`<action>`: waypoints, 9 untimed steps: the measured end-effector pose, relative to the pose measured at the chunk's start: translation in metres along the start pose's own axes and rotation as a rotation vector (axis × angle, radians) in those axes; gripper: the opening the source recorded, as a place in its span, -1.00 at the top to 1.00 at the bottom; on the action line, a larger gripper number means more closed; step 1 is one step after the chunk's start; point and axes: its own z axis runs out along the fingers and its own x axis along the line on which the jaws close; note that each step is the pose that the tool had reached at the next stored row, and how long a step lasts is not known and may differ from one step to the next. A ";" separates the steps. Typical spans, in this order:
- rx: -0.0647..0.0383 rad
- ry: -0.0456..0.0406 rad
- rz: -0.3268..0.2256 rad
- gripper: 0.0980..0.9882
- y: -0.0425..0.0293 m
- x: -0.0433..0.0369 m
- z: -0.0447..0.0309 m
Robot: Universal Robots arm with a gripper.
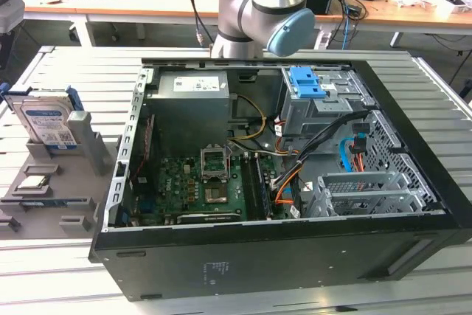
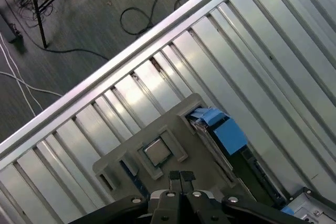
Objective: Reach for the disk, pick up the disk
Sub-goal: 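Pick up the disk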
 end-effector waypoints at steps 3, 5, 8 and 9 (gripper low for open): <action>0.000 0.0010 -0.029 0.98 0.0000 0.0000 0.0000; 0.000 0.0017 -0.044 0.98 0.0000 0.0000 0.0000; 0.000 0.0028 -0.071 0.98 0.0000 0.0000 0.0000; 0.000 0.0030 -0.080 0.98 0.0000 0.0000 0.0000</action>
